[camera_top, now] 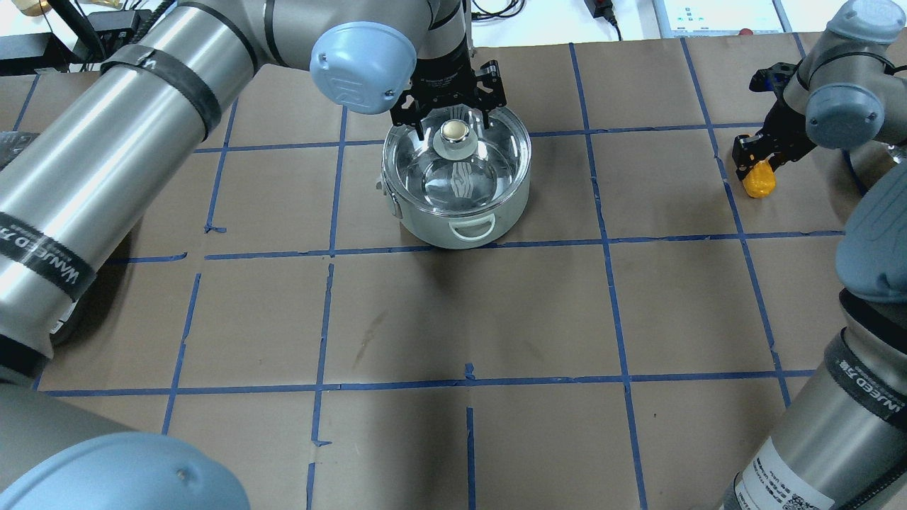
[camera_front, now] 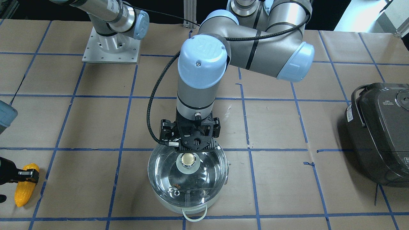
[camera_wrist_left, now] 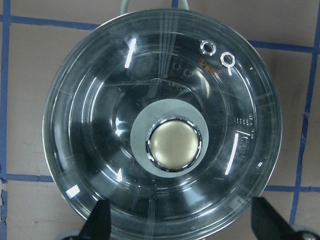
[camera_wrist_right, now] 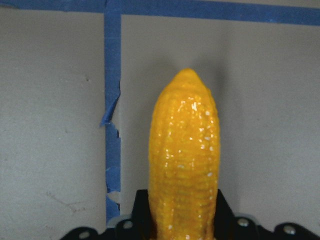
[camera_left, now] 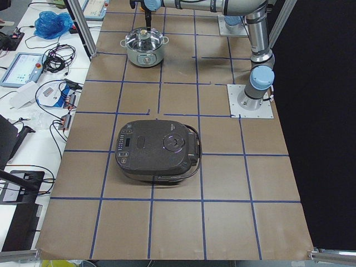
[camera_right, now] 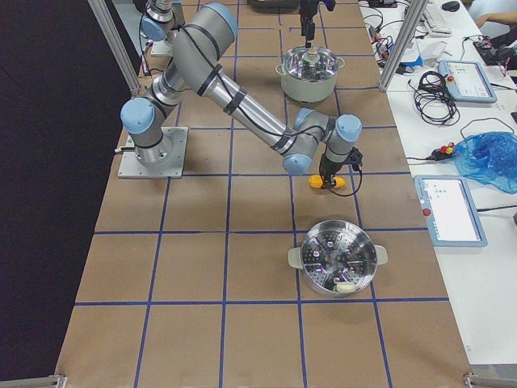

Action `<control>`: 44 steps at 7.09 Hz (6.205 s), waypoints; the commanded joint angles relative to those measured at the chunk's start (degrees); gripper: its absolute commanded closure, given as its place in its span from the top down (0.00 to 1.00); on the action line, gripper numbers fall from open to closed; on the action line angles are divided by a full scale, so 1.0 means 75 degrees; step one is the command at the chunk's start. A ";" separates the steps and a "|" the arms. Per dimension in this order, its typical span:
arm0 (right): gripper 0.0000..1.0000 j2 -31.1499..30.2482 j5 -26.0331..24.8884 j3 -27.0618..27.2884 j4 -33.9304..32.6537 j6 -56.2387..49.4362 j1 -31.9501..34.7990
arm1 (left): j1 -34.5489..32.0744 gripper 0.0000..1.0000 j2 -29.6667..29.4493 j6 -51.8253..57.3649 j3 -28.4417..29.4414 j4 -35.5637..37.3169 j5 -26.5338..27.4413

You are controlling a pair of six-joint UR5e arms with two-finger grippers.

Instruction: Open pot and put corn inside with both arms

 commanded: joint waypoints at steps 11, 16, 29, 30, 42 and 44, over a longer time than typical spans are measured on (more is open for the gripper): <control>0.04 -0.4116 0.0215 -0.0089 0.3527 0.0854 0.1425 | 0.0083 0.13 -0.0674 0.0520 0.0299 0.0027 0.0037; 0.04 -0.3220 0.0462 -0.1231 0.3514 0.2744 0.2962 | 0.0527 0.00 0.0236 0.0531 0.0428 -0.0706 0.0049; 0.08 0.0383 0.0251 -0.2281 0.1476 0.5427 0.5765 | 0.4619 0.00 0.0688 0.5266 -0.2876 0.2074 -0.0301; 0.17 0.0372 0.0239 -0.2269 0.1476 0.5416 0.5765 | 0.4619 0.00 0.0605 0.5301 -0.2888 0.2089 -0.0442; 0.98 -0.4359 -0.0019 0.0495 0.2998 0.4119 0.3871 | 0.4185 1.00 0.1358 0.4671 -0.2607 0.0834 -0.0268; 0.97 -0.4562 -0.0054 0.0380 0.3375 0.3846 0.3598 | 0.3905 1.00 0.2765 0.4272 -0.2246 -0.1565 -0.0022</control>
